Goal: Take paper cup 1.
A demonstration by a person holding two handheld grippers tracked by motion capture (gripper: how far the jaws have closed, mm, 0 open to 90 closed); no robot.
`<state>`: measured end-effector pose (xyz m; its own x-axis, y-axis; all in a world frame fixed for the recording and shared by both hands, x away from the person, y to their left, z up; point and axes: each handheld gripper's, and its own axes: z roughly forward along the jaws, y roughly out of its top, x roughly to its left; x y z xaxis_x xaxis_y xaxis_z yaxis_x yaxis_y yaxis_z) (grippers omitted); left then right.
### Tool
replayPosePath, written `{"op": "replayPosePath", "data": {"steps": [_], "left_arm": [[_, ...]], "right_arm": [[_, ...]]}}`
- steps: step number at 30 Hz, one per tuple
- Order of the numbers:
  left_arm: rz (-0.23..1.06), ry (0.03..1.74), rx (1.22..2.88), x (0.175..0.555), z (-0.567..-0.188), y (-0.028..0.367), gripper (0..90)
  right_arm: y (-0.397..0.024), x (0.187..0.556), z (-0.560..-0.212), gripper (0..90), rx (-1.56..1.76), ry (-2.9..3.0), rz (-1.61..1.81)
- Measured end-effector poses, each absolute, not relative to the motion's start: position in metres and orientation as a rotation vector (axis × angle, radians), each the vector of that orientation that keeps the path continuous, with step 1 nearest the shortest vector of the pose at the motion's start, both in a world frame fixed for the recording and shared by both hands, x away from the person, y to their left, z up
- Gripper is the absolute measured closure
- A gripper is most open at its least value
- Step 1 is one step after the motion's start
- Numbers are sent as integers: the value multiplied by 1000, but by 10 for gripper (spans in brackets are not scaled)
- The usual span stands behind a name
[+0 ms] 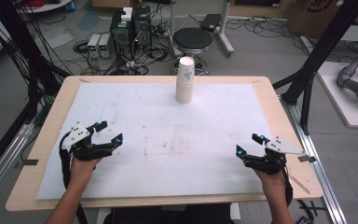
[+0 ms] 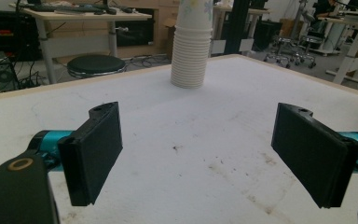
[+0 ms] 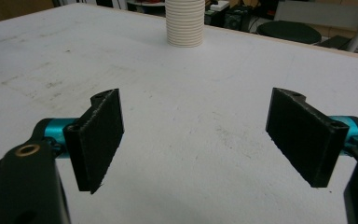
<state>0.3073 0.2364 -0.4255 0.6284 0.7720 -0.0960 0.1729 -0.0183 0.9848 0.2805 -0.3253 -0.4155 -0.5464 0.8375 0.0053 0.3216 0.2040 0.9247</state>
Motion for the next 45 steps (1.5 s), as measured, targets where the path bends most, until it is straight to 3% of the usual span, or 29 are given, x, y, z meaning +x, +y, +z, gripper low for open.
{"op": "replayPosePath", "data": {"steps": [32,45], "left_arm": [[555,808,1547,305,-427,233,161],[543,817,1535,306,-428,235,161]], "right_arm": [[-315,288,-409,195,1088,1999,1385],[-289,327,-372,195,1006,2077,1404]]}}
